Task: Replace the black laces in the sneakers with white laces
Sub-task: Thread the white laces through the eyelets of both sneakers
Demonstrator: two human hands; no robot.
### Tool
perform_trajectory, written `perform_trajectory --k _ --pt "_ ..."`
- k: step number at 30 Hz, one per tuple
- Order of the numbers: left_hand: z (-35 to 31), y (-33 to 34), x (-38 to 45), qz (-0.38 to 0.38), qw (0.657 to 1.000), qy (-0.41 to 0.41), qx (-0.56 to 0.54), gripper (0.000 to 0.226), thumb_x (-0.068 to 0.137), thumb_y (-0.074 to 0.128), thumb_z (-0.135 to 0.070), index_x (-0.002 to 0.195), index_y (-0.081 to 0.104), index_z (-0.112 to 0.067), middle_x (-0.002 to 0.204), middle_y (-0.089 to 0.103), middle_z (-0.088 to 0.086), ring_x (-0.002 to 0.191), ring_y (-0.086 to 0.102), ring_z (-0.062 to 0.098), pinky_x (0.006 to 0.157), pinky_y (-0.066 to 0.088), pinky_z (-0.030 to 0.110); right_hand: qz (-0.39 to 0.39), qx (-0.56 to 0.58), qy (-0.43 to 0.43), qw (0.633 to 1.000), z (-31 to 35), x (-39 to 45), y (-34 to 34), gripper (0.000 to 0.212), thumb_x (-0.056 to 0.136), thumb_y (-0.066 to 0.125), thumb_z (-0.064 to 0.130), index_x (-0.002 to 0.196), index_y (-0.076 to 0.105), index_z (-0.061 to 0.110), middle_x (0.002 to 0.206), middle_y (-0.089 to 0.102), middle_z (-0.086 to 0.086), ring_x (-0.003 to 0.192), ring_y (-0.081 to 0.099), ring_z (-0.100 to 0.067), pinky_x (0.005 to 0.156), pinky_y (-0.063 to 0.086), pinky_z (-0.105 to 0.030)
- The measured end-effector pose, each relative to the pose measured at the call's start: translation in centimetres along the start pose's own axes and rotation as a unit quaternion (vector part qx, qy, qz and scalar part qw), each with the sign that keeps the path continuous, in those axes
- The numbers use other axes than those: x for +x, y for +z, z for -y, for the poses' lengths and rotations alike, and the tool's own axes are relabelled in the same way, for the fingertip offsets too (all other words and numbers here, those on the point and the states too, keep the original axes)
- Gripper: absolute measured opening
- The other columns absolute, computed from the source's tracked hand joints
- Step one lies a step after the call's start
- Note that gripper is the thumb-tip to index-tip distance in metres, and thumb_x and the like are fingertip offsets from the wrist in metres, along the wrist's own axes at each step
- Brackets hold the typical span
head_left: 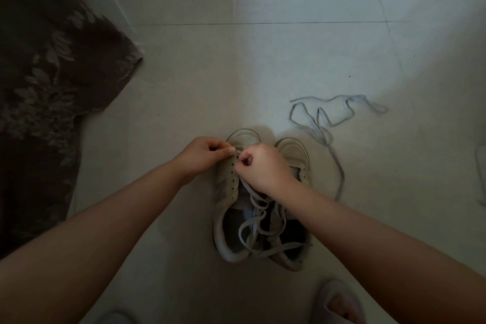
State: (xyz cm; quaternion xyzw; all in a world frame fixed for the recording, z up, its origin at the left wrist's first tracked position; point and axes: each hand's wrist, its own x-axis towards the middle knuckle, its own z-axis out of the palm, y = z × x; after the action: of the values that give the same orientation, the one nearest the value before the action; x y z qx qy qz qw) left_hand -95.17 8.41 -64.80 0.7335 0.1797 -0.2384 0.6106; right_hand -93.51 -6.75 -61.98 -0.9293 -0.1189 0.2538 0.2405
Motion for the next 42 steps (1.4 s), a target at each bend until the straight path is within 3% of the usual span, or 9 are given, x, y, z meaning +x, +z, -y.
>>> perform_trajectory --k 4,10,15,20,26,30,36,39,42 --pt "-0.6 -0.6 0.3 0.021 0.995 0.034 0.090 0.008 0.087 0.065 -0.014 0.084 0.070 -0.009 0.073 0.062 0.001 0.061 0.051 -0.001 0.061 0.041 0.014 -0.008 -0.017 -0.021 1.000 -0.7 -0.4 0.5 0.016 0.087 0.057 0.026 0.088 0.072 0.023 0.068 0.040 0.009 0.072 0.046 -0.014 0.061 0.034 -0.026" --pt "-0.1 0.4 -0.3 -0.095 0.954 0.147 0.243 0.010 0.076 0.077 -0.023 0.078 0.071 -0.016 0.069 0.041 -0.005 0.061 0.042 0.008 0.061 0.036 0.027 -0.027 -0.030 0.003 0.999 -0.4 -1.1 1.0 0.025 0.086 0.059 0.035 0.108 0.070 0.028 0.095 0.051 0.003 0.094 0.056 -0.018 0.062 0.028 -0.025" --pt "0.2 1.1 -0.6 -0.140 0.961 0.100 0.216 0.006 0.081 0.072 -0.021 0.080 0.070 -0.015 0.064 0.039 -0.006 0.057 0.038 0.005 0.059 0.032 0.028 -0.096 0.007 0.073 0.993 0.1 -0.9 2.1 0.020 0.087 0.060 0.034 0.102 0.072 0.030 0.102 0.061 0.005 0.095 0.058 -0.016 0.066 0.033 -0.025" --pt "0.5 0.3 -0.5 -0.070 0.993 0.044 0.080 0.004 0.084 0.069 -0.014 0.083 0.072 -0.012 0.059 0.044 -0.001 0.056 0.038 0.004 0.052 0.030 0.015 -0.103 0.044 0.087 0.990 0.3 -0.1 2.2 0.015 0.083 0.064 0.031 0.093 0.074 0.026 0.102 0.065 0.004 0.095 0.060 -0.019 0.077 0.044 -0.030" --pt "1.6 -0.3 -0.4 -0.053 0.998 0.032 0.005 0.007 0.081 0.072 -0.014 0.078 0.071 -0.020 0.077 0.059 0.007 0.071 0.050 0.006 0.064 0.039 0.013 -0.034 0.062 -0.033 0.997 -0.7 0.6 1.0 0.006 0.077 0.069 0.019 0.080 0.072 0.015 0.070 0.039 0.011 0.073 0.049 -0.016 0.064 0.034 -0.026" --pt "2.1 0.3 -0.6 -0.090 0.994 0.023 -0.049 0.008 0.077 0.075 -0.009 0.077 0.072 -0.017 0.079 0.065 0.008 0.071 0.057 0.005 0.067 0.044 0.011 -0.024 0.030 -0.129 0.991 -1.5 0.9 1.2 0.006 0.079 0.065 0.009 0.078 0.067 0.004 0.082 0.047 -0.005 0.079 0.049 -0.024 0.072 0.044 -0.033" --pt "2.0 0.7 -0.7 -0.088 0.994 0.057 -0.015 0.015 0.079 0.072 -0.004 0.075 0.070 -0.018 0.075 0.068 -0.001 0.063 0.058 -0.007 0.064 0.044 0.005 -0.048 -0.135 -0.229 0.963 -1.4 0.3 1.9 0.005 0.073 0.064 -0.001 0.075 0.061 -0.005 0.082 0.052 -0.020 0.078 0.052 -0.039 0.056 0.049 -0.049" --pt "2.2 1.2 -0.5 -0.096 0.992 0.080 0.030 0.012 0.080 0.071 -0.008 0.075 0.070 -0.018 0.074 0.069 0.006 0.066 0.057 0.003 0.064 0.044 0.014 -0.011 -0.096 -0.222 0.970 -1.6 0.1 1.2 0.007 0.077 0.061 0.005 0.075 0.060 -0.001 0.087 0.052 -0.018 0.087 0.051 -0.036 0.072 0.047 -0.045" --pt "2.4 1.4 0.0 -0.122 0.982 0.106 0.096 0.012 0.080 0.072 -0.013 0.073 0.067 -0.021 0.072 0.068 0.013 0.064 0.056 0.013 0.063 0.045 0.027 0.025 0.035 -0.145 0.988 -2.1 0.0 0.1 0.004 0.076 0.067 0.010 0.077 0.066 0.007 0.089 0.051 -0.007 0.080 0.053 -0.021 0.075 0.043 -0.027"
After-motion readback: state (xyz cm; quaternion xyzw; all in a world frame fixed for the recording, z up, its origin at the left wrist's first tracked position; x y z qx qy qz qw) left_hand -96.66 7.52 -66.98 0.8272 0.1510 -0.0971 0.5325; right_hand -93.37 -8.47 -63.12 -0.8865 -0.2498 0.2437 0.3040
